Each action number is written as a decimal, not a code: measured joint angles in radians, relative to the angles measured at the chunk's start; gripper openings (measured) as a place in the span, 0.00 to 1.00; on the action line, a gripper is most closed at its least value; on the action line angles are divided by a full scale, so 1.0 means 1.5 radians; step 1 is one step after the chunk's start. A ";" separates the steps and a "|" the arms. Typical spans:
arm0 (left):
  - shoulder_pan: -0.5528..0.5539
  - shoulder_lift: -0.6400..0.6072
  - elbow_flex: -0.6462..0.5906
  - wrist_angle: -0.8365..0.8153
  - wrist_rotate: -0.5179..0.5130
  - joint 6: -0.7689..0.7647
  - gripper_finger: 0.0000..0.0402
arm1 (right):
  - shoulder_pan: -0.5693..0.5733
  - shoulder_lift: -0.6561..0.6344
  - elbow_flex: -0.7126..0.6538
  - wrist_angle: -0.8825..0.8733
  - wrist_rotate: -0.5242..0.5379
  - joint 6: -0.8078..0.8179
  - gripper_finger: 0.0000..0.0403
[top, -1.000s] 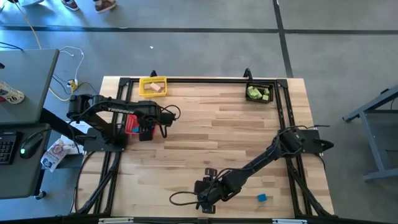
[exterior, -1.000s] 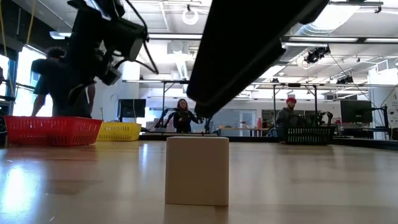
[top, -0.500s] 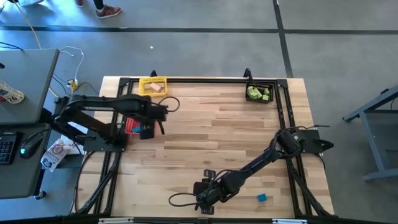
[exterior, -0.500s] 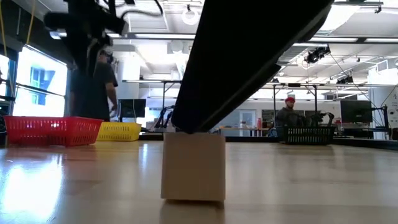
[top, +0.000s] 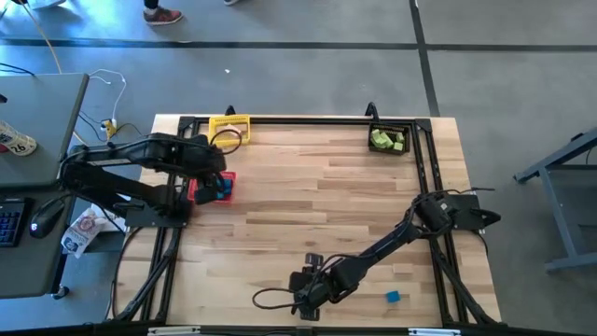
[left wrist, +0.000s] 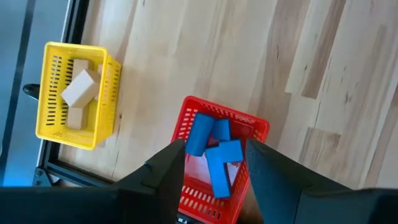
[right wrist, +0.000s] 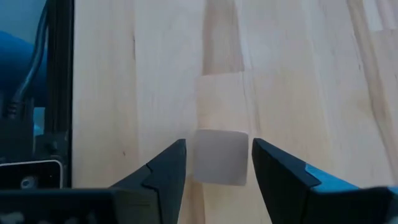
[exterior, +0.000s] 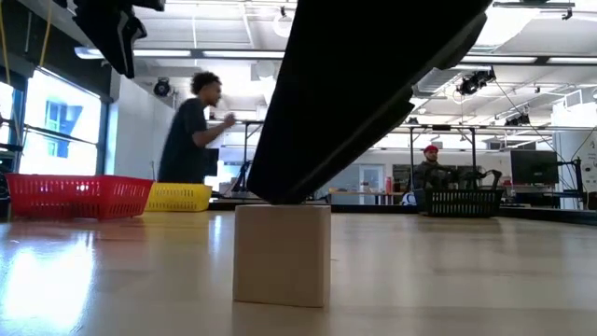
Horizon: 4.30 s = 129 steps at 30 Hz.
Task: Sort & place blocks by color
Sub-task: Put the brown block into the yellow bin
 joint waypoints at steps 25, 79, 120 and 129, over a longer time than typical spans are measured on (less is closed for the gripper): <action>0.000 -0.022 0.000 0.002 -0.001 -0.010 0.39 | -0.014 0.038 0.000 0.006 -0.048 0.031 0.40; 0.000 0.008 -0.001 0.253 0.239 0.207 0.40 | -0.223 -0.149 0.000 0.120 0.146 -0.246 0.26; -0.057 0.099 -0.001 0.340 0.220 0.264 0.58 | -0.277 -0.148 0.000 0.213 0.069 -0.340 0.26; -0.057 0.099 -0.001 0.342 0.228 0.264 0.47 | -0.276 -0.148 0.000 0.219 0.064 -0.340 0.26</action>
